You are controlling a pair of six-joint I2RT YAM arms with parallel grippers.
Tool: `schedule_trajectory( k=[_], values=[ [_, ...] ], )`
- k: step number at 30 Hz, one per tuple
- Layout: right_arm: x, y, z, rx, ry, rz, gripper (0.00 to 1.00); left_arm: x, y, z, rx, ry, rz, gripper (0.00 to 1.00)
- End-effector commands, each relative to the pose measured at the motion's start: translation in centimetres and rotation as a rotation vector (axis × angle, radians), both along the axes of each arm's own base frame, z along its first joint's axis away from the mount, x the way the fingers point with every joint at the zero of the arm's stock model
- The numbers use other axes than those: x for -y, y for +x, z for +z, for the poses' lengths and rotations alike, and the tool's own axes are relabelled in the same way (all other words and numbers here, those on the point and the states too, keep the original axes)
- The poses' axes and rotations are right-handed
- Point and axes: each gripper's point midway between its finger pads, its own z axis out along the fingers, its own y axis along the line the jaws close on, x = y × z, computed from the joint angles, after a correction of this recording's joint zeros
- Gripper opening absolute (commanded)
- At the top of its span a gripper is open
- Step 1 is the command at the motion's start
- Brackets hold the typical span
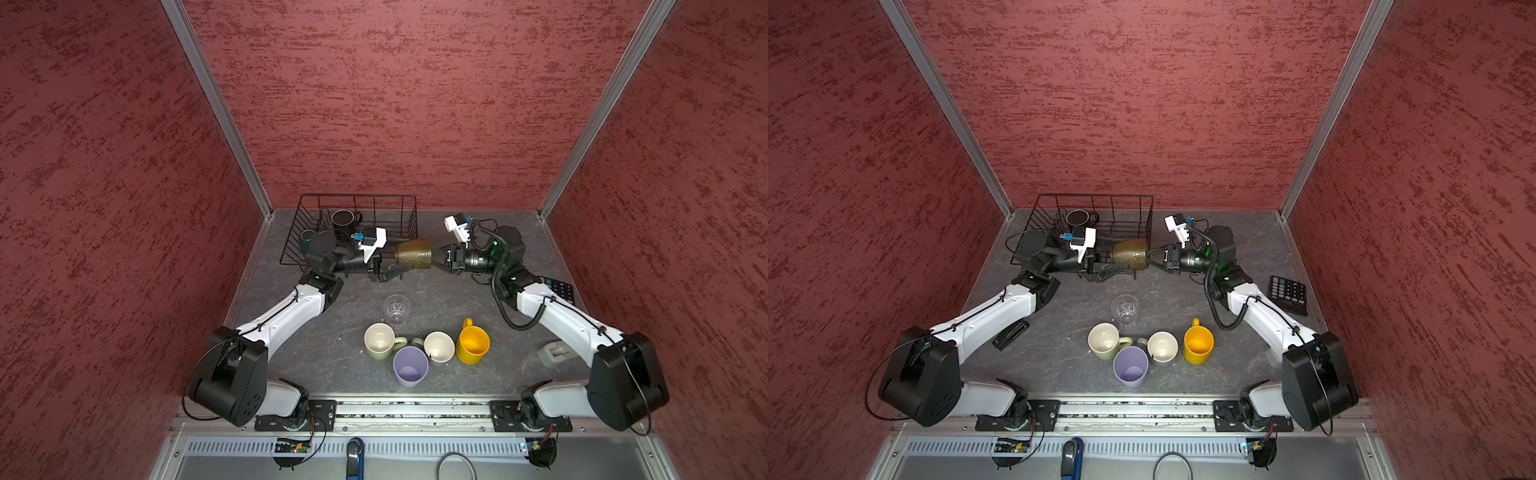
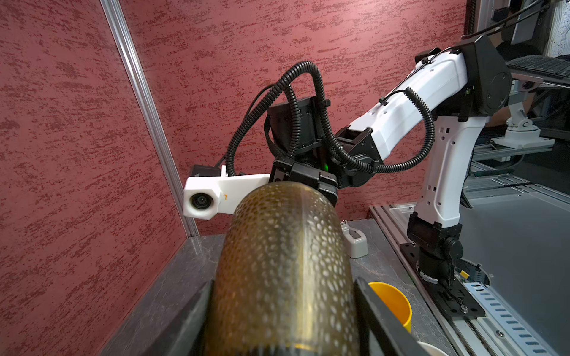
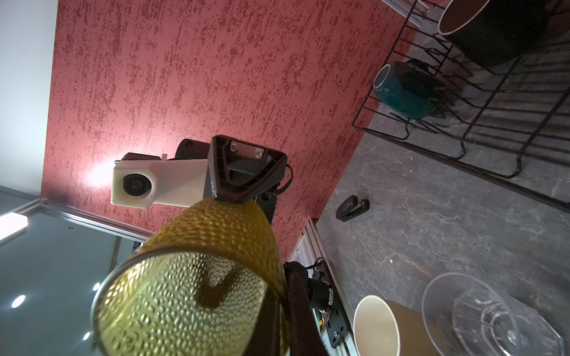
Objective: Load cups into a dish rack
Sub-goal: Place the cup upside down at the dish rack.
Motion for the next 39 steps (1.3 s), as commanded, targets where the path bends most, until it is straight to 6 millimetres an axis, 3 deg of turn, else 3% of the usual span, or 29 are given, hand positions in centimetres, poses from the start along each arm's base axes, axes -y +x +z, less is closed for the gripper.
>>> schedule_trajectory(
  k=[1, 7, 9, 11, 15, 20, 27, 32, 39],
  values=[
    [-0.6, -0.5, -0.1, 0.009, 0.008, 0.028, 0.00, 0.2, 0.9, 0.8, -0.012, -0.012, 0.039, 0.27],
    [-0.5, -0.3, 0.1, 0.013, -0.002, 0.018, 0.10, -0.6, 1.7, 1.4, -0.011, -0.028, 0.107, 0.05],
    [-0.6, -0.2, 0.2, 0.017, -0.006, 0.014, 0.19, -0.9, 1.7, 1.8, 0.002, -0.035, 0.125, 0.00],
    [-0.6, -0.1, 0.3, 0.021, -0.007, 0.011, 0.31, -1.3, 1.5, 2.3, 0.031, -0.038, 0.139, 0.00],
    [-0.3, 0.4, 0.4, 0.019, -0.011, -0.019, 0.46, -2.3, 1.2, 3.4, 0.056, -0.038, 0.178, 0.00],
    [2.5, 2.8, -0.3, 0.039, -0.092, -0.217, 0.58, -4.1, 1.7, 4.4, 0.030, -0.011, 0.252, 0.00],
    [6.6, 4.8, -1.5, 0.053, -0.261, -0.448, 0.66, -6.9, 3.9, 4.5, -0.099, -0.009, 0.393, 0.00],
    [7.4, 4.5, -1.9, 0.052, -0.293, -0.474, 0.68, -8.7, 5.7, 4.1, -0.171, -0.019, 0.473, 0.00],
    [9.0, 4.2, -2.1, 0.082, -0.382, -0.541, 0.73, -14.7, 10.2, 4.1, -0.327, -0.031, 0.739, 0.00]
  ],
)
